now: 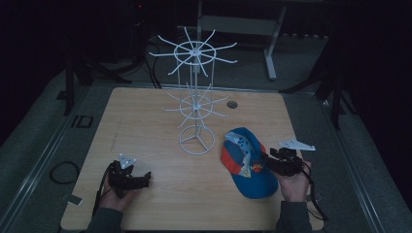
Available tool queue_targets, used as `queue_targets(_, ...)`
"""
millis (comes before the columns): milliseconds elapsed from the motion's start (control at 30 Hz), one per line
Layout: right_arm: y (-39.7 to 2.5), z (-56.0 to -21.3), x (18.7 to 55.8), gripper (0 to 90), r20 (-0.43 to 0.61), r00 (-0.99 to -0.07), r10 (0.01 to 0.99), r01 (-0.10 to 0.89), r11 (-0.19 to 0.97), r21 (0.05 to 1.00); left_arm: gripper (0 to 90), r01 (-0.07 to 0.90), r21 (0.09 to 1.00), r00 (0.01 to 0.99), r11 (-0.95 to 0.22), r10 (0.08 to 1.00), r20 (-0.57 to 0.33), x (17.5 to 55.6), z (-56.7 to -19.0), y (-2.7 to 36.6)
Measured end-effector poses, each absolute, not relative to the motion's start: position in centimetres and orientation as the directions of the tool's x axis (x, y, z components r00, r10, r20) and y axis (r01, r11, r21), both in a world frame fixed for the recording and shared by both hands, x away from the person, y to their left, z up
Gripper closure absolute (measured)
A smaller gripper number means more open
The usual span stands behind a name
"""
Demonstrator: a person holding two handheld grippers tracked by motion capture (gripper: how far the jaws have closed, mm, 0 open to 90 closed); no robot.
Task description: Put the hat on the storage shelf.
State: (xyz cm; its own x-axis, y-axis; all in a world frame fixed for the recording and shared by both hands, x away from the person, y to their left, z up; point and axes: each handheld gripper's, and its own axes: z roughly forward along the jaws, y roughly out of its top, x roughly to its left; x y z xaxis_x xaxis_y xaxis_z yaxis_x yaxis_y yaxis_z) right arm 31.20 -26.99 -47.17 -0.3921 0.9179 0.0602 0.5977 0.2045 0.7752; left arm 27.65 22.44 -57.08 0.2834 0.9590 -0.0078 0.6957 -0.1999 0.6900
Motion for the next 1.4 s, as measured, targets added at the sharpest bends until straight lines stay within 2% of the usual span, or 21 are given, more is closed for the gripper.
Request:
queue_targets(167, -27.0, -46.8, 31.2, 55.4, 0.071, -0.399, 0.914, 0.594, 0.199, 0.779, 3.2, 0.695, 0.69, 0.287, -0.203, 0.958, -0.008, 27.7, -57.1, 22.4)
queue_targets(633, -27.2, -45.4, 32.6, 48.8, 0.112, -0.424, 0.899, 0.605, 0.189, 0.774, 3.2, 0.693, 0.692, 0.288, -0.203, 0.957, -0.008, 27.8, -57.1, 22.3)
queue_targets(1400, -26.0, -43.9, 35.6, 42.0, 0.111, -0.473, 0.874, 0.657, 0.266, 0.705, 3.1, 0.693, 0.691, 0.29, -0.205, 0.957, -0.006, 27.8, -57.1, 22.4)
